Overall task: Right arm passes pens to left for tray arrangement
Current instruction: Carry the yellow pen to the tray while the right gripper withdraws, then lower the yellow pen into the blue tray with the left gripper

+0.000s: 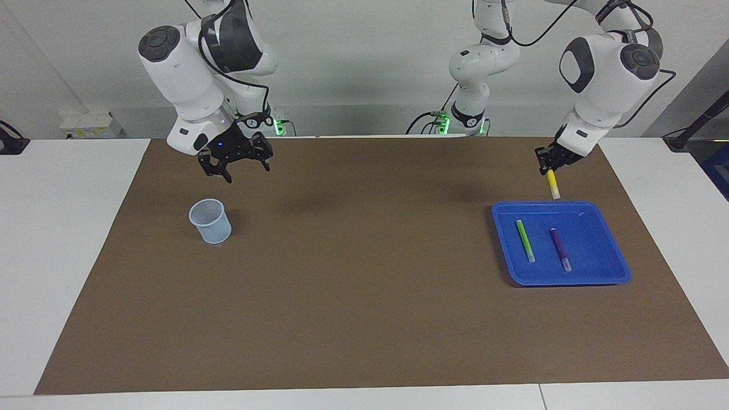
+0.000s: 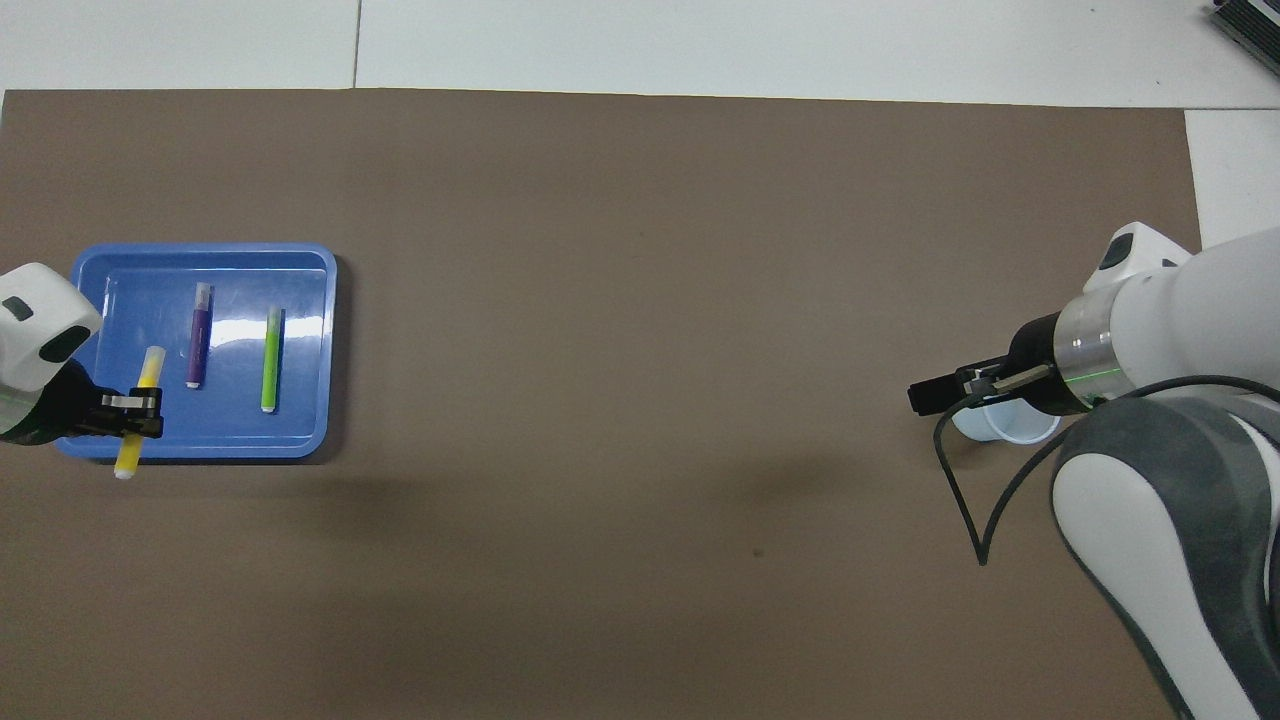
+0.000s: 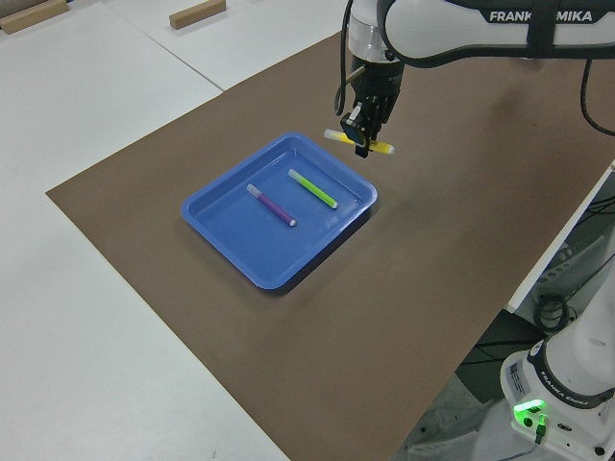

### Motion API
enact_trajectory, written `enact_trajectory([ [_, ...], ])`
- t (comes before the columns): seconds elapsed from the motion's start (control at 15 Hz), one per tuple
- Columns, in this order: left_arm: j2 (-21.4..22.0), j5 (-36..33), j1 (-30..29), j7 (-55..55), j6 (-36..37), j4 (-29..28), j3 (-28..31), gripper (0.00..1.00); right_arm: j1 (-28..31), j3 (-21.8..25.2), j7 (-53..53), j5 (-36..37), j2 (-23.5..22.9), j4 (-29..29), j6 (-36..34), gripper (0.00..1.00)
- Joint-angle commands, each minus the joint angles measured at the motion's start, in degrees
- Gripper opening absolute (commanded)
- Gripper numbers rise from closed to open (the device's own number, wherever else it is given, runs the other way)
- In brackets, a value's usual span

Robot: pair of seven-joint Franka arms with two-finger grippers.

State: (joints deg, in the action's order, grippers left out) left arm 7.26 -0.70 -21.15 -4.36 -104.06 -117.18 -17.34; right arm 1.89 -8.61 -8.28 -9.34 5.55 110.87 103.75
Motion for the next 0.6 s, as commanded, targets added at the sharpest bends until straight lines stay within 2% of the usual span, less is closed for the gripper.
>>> enact_trajectory([
  [0.0, -3.6, -3.4, -2.5, -3.3, -4.6, -0.2, -0.7, 0.0, 1.4, -1.0, 1.2, 2.1, -2.1, -3.7, -2.5, 1.0],
  [0.13, -6.3, -5.3, -3.7, -4.8, -7.8, -0.2, -0.7, 0.0, 1.2, -1.1, 4.1, 2.5, -7.5, -11.0, -6.4, 1.0],
  [0.33, -10.1, -8.4, -5.2, -5.0, -13.2, -0.2, -0.7, 0.0, 0.7, -0.9, 4.9, 2.9, -7.6, -11.1, -6.9, 1.0],
  [0.53, -14.0, -11.0, -6.5, -4.9, -17.7, -0.1, -0.7, 0.0, -2.8, 1.1, 5.1, 5.4, -6.6, -9.5, -7.2, 1.0],
])
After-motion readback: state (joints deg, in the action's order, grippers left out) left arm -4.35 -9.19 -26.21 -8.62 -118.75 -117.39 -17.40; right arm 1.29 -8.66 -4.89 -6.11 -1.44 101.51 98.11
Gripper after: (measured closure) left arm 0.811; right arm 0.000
